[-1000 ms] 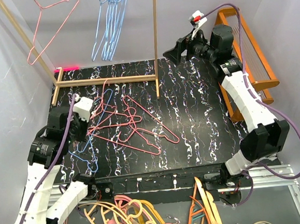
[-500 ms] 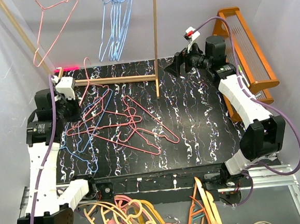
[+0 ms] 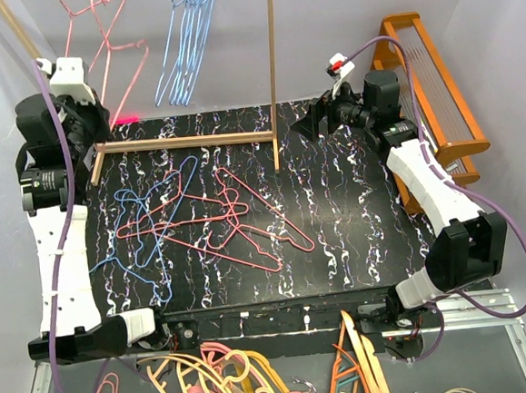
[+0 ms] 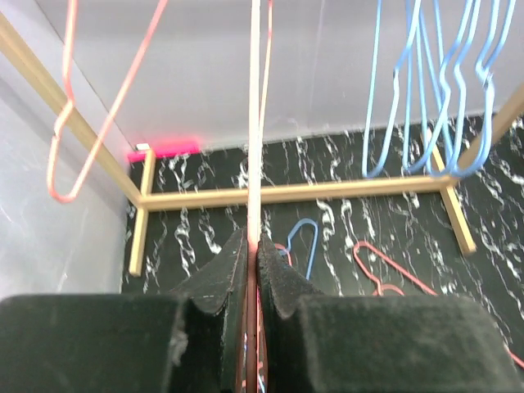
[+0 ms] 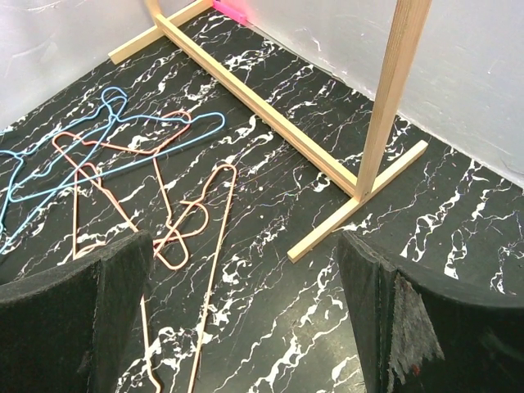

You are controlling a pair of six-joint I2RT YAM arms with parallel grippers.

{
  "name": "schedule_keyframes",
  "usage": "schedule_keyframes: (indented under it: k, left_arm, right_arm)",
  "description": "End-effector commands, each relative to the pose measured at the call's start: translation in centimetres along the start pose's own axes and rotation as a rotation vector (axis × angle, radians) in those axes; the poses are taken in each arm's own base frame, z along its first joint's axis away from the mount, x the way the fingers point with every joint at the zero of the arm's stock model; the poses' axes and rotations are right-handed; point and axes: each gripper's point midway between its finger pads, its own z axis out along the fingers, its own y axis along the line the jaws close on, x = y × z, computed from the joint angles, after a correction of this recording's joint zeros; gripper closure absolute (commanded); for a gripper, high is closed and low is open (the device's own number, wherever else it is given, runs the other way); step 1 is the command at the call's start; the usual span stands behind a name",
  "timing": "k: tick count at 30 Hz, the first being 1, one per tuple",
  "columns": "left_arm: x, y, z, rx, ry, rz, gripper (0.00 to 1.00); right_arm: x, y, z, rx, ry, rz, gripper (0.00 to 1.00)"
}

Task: Organize the hangers

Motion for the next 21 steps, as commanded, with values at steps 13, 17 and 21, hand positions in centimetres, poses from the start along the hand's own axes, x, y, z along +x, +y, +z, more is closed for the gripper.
schedule_keyframes:
  k: [13, 17, 21]
  left_arm:
    - [-11.6, 3.9, 4.4, -0.068, -0.288, 0.034, 1.0]
    - [-11.8, 5.4, 6.2, -0.053, -0.259, -0.007, 1.0]
    - [-11.6, 5.6, 7.5, -0.014, -0.244, -0.014, 1.0]
  right_arm:
    - [-0.5, 0.5, -1.3, 0.022, -0.047, -0.036, 0.01]
    - [-0.8, 0.6, -1.3, 0.022, -0.056, -0.014, 0.01]
    - [-0.9, 0.7, -1.3, 0.022, -0.059, -0.007, 0.01]
